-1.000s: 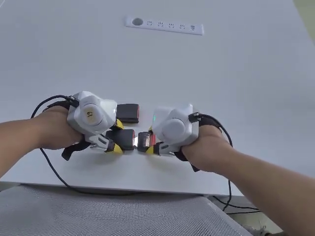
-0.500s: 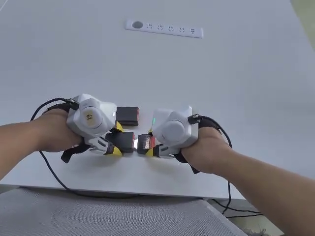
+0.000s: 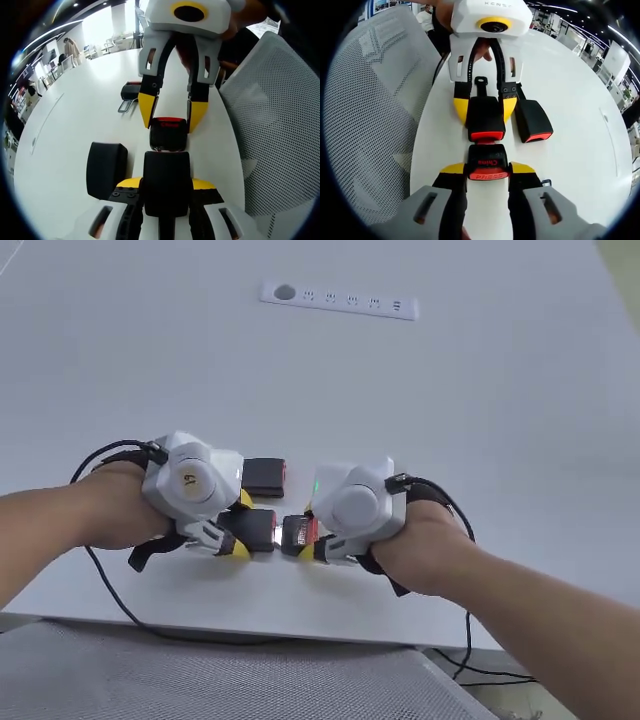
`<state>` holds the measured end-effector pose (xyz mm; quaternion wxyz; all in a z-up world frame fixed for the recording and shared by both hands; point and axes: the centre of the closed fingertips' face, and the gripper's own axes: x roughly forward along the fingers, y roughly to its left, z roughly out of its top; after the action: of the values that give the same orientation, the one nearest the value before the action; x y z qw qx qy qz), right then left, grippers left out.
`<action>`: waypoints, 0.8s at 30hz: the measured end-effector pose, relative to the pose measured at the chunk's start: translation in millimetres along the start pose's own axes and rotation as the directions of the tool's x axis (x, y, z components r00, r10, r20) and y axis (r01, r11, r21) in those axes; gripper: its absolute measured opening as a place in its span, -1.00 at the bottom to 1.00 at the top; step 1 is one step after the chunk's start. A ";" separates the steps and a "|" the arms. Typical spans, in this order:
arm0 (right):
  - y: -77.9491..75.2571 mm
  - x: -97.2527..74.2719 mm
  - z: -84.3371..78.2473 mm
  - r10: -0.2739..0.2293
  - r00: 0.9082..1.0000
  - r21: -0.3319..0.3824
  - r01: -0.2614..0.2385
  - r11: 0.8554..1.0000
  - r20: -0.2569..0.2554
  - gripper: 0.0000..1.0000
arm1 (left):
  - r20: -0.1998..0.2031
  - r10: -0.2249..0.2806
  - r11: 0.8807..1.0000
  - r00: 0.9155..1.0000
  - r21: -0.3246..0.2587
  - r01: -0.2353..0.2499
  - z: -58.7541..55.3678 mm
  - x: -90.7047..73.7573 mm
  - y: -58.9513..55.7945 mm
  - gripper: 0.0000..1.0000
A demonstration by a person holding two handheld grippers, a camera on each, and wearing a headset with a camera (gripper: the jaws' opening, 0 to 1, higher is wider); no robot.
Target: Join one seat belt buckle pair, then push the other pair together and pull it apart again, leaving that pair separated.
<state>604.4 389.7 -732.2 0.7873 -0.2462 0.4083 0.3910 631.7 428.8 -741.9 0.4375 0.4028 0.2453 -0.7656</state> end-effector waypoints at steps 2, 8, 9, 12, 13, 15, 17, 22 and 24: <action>-0.3 -0.2 0.4 0.005 1.000 0.009 -0.005 1.000 0.002 -0.42 | -0.002 -0.002 1.000 1.000 0.006 0.002 0.7 -0.3 -0.4 -0.30; -0.4 -0.6 0.6 0.017 1.000 0.015 -0.017 1.000 0.005 -0.41 | -0.025 -0.011 1.000 1.000 0.016 0.012 2.6 -1.4 -1.9 -0.29; -0.4 -0.4 0.6 0.018 1.000 0.016 -0.018 1.000 0.005 -0.40 | -0.026 -0.011 1.000 1.000 0.015 0.011 2.7 -1.7 -2.1 -0.29; 0.9 -0.7 0.9 0.018 1.000 0.003 -0.018 1.000 0.003 -0.40 | -0.024 -0.010 1.000 1.000 0.005 0.010 3.4 -2.4 -2.6 -0.28; 0.8 -0.9 1.1 0.016 1.000 0.005 -0.017 1.000 0.002 -0.40 | -0.023 -0.010 1.000 1.000 0.002 0.010 3.8 -2.5 -2.8 -0.28; 0.7 -1.4 2.2 0.015 1.000 0.012 -0.015 1.000 0.007 -0.40 | -0.022 -0.009 1.000 1.000 -0.009 0.009 4.4 -2.7 -2.9 -0.27; -0.2 -2.3 3.1 0.007 1.000 0.014 -0.007 1.000 0.011 -0.40 | -0.022 -0.008 1.000 1.000 -0.013 0.007 5.0 -2.8 -3.8 -0.22; -0.6 -5.6 5.8 0.007 1.000 0.035 -0.008 0.999 0.024 -0.41 | 0.024 0.015 0.997 1.000 -0.074 -0.013 12.9 -7.4 -2.6 -0.11; -0.5 -7.8 7.3 0.004 1.000 0.034 -0.005 0.999 0.027 -0.41 | 0.023 0.019 0.998 1.000 -0.065 -0.018 11.7 -7.9 -2.6 -0.10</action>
<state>605.3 391.3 -721.6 0.7959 -0.2263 0.4048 0.3891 627.1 425.3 -728.8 0.4602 0.3816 0.2613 -0.7578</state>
